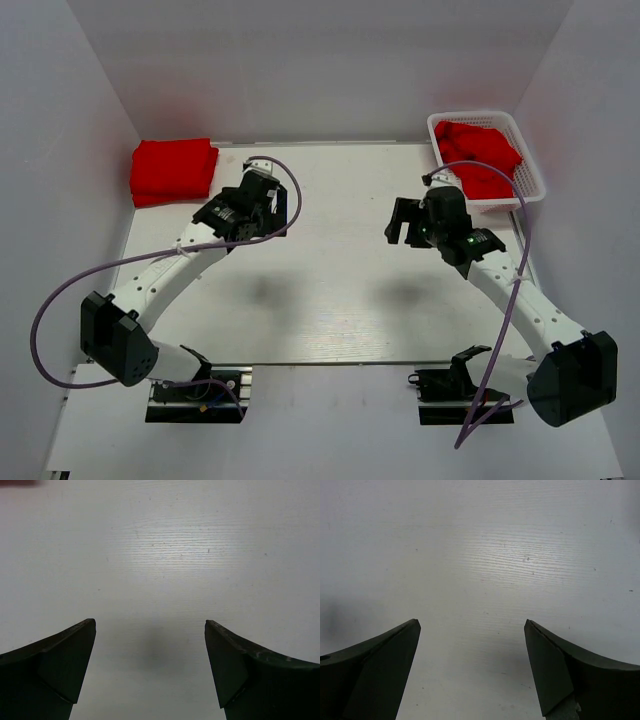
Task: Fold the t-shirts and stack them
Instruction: Grab crumpled tshirt from bin with the right arm
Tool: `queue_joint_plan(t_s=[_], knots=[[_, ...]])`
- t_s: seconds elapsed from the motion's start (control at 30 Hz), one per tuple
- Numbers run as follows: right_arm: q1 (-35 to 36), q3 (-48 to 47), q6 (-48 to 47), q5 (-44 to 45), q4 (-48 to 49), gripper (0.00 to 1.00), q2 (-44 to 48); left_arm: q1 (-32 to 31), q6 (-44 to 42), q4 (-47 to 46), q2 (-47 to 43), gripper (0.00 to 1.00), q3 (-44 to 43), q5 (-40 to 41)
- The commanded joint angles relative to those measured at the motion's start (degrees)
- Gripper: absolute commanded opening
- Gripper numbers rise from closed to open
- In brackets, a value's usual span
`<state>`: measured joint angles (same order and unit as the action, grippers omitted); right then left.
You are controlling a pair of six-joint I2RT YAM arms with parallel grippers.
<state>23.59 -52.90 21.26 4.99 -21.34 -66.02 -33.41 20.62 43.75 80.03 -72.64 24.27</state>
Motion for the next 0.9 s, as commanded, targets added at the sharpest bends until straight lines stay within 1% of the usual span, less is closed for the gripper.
queue_joint_plan(t_s=[0.0, 0.07, 0.1, 0.17, 0.2, 0.23, 0.3, 0.33, 0.4, 0.43, 0.5, 0.53, 0.57, 0.6, 0.63, 0.67, 0.7, 0.73, 0.77, 0.8, 0.83, 0.87], knots=[[-0.30, -5.09, -0.60, 1.25, 0.78, 0.90, -0.60, -0.25, 0.65, 0.11, -3.48, 1.00, 0.83, 2.10], [-0.21, -5.80, -2.44, -2.43, 1.47, 0.90, -2.00, 0.36, 0.65, -0.42, -3.48, 1.00, 1.36, 1.57], [-0.04, -6.42, -2.53, -7.23, 1.83, 0.90, -3.57, 0.36, 1.17, -0.42, -3.48, 1.00, 0.75, 0.87], [-0.21, -6.77, -3.41, -8.25, 3.93, 0.90, -4.64, 0.98, 1.17, -0.42, -2.87, 1.00, 0.13, 0.26], [-0.22, -6.95, -1.93, -7.38, 4.38, 0.90, -5.95, 0.98, 1.17, -0.42, -2.34, 1.00, 0.13, 0.25], [-0.48, -7.38, -1.40, -1.10, 4.99, 0.90, -6.05, 0.98, 1.17, 0.11, -2.33, 1.00, -0.48, 0.25], [-0.65, -9.49, -0.60, 3.68, 5.87, 0.90, -8.23, 0.98, 1.17, 0.11, -1.72, 1.00, -0.48, 0.78], [-1.35, -12.89, -0.86, 5.45, 5.87, 0.90, -9.21, 0.98, 1.17, -0.41, -1.02, 1.00, -0.48, 0.78], [-1.71, -16.07, -3.58, 5.29, 4.39, 0.90, -12.63, 0.98, 1.17, -0.42, -0.15, 1.00, -1.10, -0.01], [-2.67, -21.05, -3.59, 6.33, 3.68, 0.90, -15.34, 0.98, 1.17, -0.42, 0.82, 1.00, -1.62, -0.88], [-4.25, -24.51, -3.94, 7.22, 0.96, 0.90, -19.92, 0.98, 1.17, -1.03, 1.61, 1.00, -2.15, -2.29], [-5.56, -29.57, -4.03, 8.18, 0.00, 0.90, -24.29, 0.98, 0.65, -1.55, 1.62, 1.00, -2.68, -2.30], [-6.53, -31.71, -4.20, 8.19, -0.54, 0.90, -25.81, 0.98, 0.65, -1.56, 2.23, 1.00, -2.68, -2.30], [-8.54, -35.91, -4.21, 8.28, -1.59, 0.90, -27.39, 0.98, 0.65, -1.56, 2.85, 1.00, -2.68, -2.30], [-9.44, -38.04, -4.73, 7.06, -3.16, 0.90, -32.28, 0.98, 0.65, -1.56, 2.85, 1.00, -3.38, -1.43], [-12.58, -45.63, -5.17, 5.39, -3.79, 0.90, -34.16, 0.98, 0.65, -1.56, 2.85, 1.00, -3.91, -1.42], [-13.48, -48.14, -5.61, 5.12, -5.71, 0.90, -35.57, 0.98, 0.65, -1.56, 3.46, 1.00, -3.91, -1.42], [-14.53, -50.78, -5.52, 4.50, -7.38, 0.90, -40.72, 0.98, -0.05, -1.56, 3.47, 1.00, -3.91, -1.42], [-16.28, -52.81, -5.70, 4.85, -8.18, 0.90, -42.42, 0.98, -0.66, -1.56, 3.47, 1.00, -3.91, -2.03], [-18.04, -60.22, -5.70, 4.15, -9.75, 0.90, -45.66, 0.98, -0.67, -2.34, 3.47, 1.00, -3.91, -2.73], [-18.93, -62.21, -5.87, 3.80, -11.07, 0.90, -47.52, 0.98, -1.45, -3.31, 3.47, 1.00, -3.91, -3.43], [-20.42, -66.32, -5.96, 3.71, -11.18, 0.90, -51.80, 0.98, -1.46, -3.32, 3.47, 1.00, -3.91, -3.96]])
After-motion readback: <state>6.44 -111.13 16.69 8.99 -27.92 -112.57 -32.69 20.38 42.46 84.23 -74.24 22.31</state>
